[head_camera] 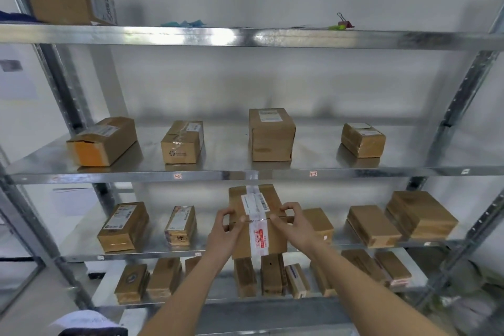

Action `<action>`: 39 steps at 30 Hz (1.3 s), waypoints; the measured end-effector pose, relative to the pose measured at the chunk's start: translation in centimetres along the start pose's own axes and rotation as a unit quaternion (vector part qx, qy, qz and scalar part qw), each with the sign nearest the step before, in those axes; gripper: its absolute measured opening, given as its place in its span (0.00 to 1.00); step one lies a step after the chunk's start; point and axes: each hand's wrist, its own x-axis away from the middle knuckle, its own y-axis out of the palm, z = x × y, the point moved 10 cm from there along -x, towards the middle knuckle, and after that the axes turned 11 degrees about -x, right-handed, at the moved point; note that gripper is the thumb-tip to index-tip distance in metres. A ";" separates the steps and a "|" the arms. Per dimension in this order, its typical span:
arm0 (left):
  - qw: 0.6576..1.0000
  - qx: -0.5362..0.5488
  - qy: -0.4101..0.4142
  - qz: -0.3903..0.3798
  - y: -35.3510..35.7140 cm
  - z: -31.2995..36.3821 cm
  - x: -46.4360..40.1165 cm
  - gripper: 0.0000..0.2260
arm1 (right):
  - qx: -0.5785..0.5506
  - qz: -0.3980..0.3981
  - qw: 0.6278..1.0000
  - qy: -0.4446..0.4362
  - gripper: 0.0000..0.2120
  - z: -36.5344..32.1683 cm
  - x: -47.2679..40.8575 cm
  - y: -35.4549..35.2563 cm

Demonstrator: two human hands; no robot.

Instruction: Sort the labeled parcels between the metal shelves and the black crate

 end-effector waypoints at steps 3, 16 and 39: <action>1.000 -0.004 -0.010 -0.006 1.4 -0.5 -0.4 0.19 | 0.005 -0.019 1.000 0.005 0.22 0.8 -0.6 -0.6; 0.998 -0.009 -0.047 -0.047 7.1 -4.6 -4.1 0.32 | 0.046 -0.099 0.993 0.052 0.30 7.2 -4.6 -1.5; 0.986 -0.064 -0.114 -0.103 13.0 -16.8 -23.2 0.26 | 0.127 -0.078 0.982 0.118 0.30 19.3 -22.1 3.2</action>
